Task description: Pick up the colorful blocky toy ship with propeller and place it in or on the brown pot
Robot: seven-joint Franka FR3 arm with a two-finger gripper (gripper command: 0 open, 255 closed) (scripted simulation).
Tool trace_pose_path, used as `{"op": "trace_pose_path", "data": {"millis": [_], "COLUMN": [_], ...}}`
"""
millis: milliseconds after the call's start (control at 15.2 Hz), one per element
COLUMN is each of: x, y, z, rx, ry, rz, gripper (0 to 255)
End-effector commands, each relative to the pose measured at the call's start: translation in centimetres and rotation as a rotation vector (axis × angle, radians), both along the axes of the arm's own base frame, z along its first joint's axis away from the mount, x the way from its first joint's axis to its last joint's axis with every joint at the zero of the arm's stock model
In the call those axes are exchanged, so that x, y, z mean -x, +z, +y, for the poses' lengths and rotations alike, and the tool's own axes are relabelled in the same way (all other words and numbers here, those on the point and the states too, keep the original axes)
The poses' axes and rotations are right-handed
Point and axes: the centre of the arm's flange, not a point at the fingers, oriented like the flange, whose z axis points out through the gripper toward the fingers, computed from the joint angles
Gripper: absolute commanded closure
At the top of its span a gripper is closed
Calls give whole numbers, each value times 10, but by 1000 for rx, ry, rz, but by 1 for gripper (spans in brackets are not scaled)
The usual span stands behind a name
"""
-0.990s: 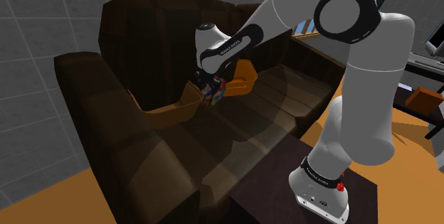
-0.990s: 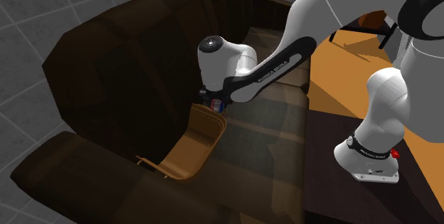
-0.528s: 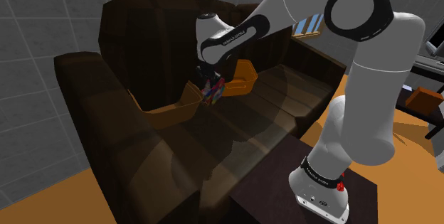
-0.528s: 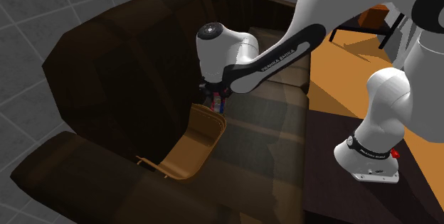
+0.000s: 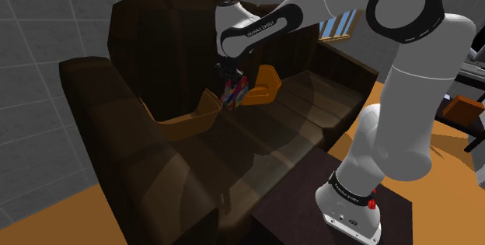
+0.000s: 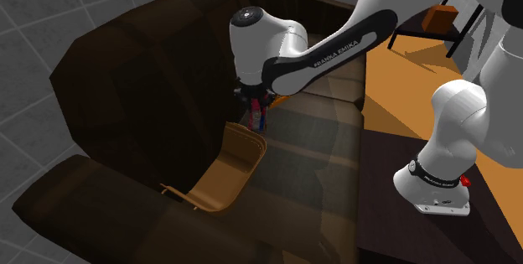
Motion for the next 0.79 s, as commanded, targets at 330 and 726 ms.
{"op": "trace_pose_path", "data": {"millis": [330,726], "x": [-1,-1], "y": [39,70], "z": [-1,-1], "rx": [0,0], "ry": [-1,-1], "rz": [-5,-5], "gripper": [255,255]}}
